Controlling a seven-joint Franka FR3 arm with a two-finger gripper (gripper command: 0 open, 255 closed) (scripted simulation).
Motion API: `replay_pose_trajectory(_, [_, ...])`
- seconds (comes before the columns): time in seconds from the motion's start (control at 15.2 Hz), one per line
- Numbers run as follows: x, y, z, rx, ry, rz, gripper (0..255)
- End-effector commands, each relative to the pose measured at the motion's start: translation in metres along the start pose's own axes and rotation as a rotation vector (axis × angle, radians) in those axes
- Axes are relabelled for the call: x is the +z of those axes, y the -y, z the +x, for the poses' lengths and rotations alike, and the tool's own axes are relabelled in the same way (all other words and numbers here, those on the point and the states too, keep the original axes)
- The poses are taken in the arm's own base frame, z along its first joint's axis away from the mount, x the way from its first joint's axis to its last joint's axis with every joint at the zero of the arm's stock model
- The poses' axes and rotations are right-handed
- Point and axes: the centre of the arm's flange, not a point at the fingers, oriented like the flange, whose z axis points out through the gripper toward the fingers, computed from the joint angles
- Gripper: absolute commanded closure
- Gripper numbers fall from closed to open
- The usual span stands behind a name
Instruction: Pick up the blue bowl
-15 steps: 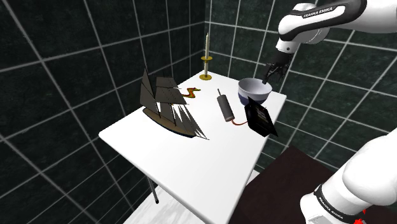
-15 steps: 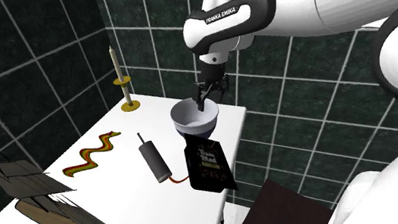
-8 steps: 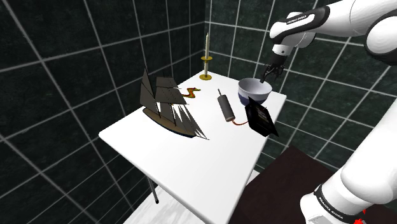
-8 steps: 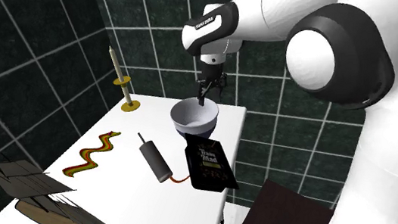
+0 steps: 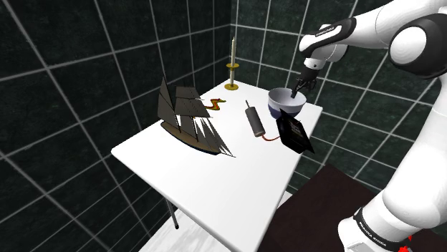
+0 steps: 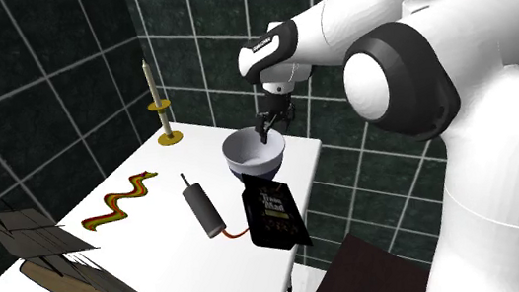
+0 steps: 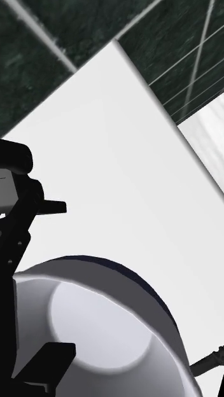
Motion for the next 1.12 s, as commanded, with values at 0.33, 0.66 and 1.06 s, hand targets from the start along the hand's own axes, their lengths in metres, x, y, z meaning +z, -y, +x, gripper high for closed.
replay_pose_trajectory(0.33, [0.013,-0.002,0.0,0.0,-0.001,0.0,255])
replay_pose_trajectory(0.66, [0.013,-0.002,0.0,0.0,-0.001,0.0,255])
replay_pose_trajectory(1.06, [-0.008,0.001,0.0,0.0,-0.001,0.0,255])
